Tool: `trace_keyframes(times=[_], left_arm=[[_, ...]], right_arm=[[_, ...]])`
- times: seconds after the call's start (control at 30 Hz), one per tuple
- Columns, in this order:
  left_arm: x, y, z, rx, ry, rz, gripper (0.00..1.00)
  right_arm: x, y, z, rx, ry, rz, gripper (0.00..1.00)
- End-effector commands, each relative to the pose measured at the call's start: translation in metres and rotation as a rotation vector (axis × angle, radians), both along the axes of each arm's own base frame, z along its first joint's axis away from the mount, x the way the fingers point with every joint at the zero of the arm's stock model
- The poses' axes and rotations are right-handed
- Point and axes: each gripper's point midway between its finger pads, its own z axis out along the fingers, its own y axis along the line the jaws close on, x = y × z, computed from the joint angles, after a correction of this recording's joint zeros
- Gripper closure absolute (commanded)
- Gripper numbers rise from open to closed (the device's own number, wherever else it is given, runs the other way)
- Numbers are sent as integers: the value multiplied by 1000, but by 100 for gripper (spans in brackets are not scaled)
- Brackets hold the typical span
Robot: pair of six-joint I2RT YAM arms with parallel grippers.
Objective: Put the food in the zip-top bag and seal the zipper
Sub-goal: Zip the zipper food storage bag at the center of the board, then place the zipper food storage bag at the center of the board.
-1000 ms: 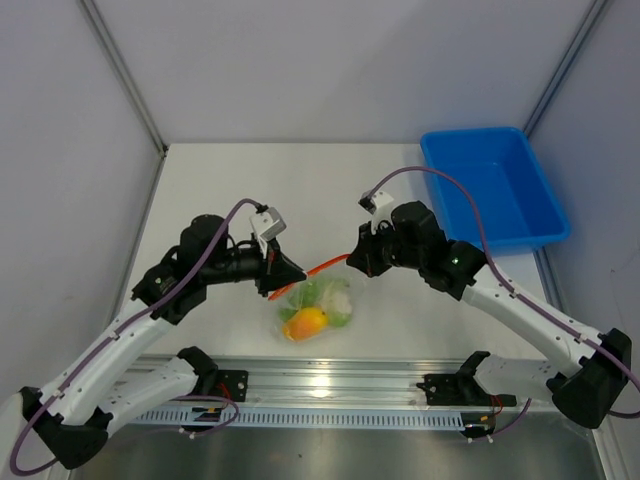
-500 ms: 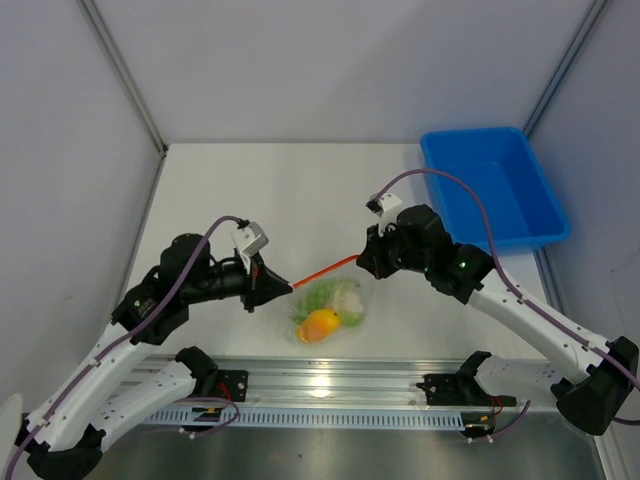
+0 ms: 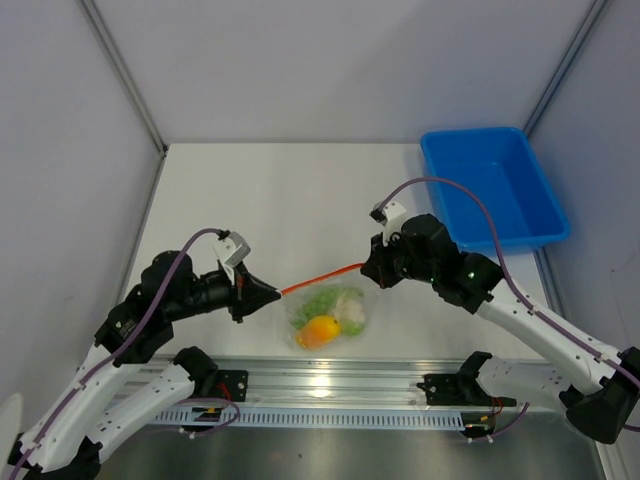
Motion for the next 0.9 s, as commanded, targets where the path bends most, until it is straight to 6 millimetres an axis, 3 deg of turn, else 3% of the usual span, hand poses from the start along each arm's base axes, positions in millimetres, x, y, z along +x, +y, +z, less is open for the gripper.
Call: trace_keyframes(times=[0.0,0.17,0.3,0.43,0.47,0.5,0.57,0.6,0.63,0.8,0.87], left_arm=[[-3,3,6,-29,-1,25,99],[-3,1,2,-33,17,22,99],[2,-1,1,-47,31,48,96],[15,1,-3,-60,46,120,56],[20,4,-3,-56,42,158,50],[23,5,-4,-60,48,180,32],[29,9,0,-65,28,221,18],[31,12,1,-63,20,243,6],[34,16,2,-61,11,269,1],[41,48,22,-78,-76,432,0],[39,55,28,-96,-104,452,0]], right_arm=[[-1,-11,6,-19,-27,-53,100],[-10,-7,5,-5,-15,-35,100],[-14,9,-1,4,-6,-8,100],[-17,26,-8,-13,4,14,100],[-16,31,-3,-3,-2,19,100],[-15,34,-6,-13,5,21,100],[-11,39,2,-4,-6,27,100],[-9,41,3,-8,-7,25,100],[-5,44,-1,-26,0,23,100],[13,56,11,-42,-6,8,100],[21,60,5,-58,17,-9,100]])
